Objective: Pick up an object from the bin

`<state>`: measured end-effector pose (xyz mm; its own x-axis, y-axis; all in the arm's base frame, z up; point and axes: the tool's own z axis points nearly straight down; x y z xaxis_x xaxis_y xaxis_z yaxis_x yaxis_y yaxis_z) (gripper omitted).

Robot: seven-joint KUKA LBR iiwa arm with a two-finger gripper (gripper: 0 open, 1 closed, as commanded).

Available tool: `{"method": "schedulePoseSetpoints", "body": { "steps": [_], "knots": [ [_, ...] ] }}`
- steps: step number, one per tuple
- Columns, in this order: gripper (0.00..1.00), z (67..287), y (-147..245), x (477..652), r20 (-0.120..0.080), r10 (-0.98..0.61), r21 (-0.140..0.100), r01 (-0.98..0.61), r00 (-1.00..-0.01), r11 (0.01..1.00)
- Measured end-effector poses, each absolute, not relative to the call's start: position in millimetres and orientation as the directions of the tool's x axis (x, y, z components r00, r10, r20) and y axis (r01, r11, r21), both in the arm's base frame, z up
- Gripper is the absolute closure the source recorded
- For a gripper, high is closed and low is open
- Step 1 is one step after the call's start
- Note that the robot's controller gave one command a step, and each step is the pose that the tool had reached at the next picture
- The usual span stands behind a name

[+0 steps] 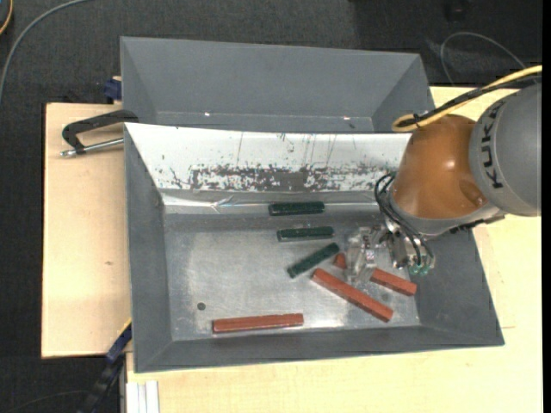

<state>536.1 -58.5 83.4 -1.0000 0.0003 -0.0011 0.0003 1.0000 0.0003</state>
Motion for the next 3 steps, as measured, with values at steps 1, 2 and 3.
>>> {"method": "schedulePoseSetpoints", "body": {
  "steps": [1,2,3],
  "knots": [
    [0.00,83.5,-58.5,536.3,-0.002,0.000,0.000,0.000,-1.000,1.000],
    [1.00,83.5,-58.5,536.3,-0.002,0.000,0.000,0.000,-1.000,1.000],
    [0.00,83.5,-58.5,536.3,-0.002,0.000,0.000,0.000,-1.000,1.000]
  ]
}}
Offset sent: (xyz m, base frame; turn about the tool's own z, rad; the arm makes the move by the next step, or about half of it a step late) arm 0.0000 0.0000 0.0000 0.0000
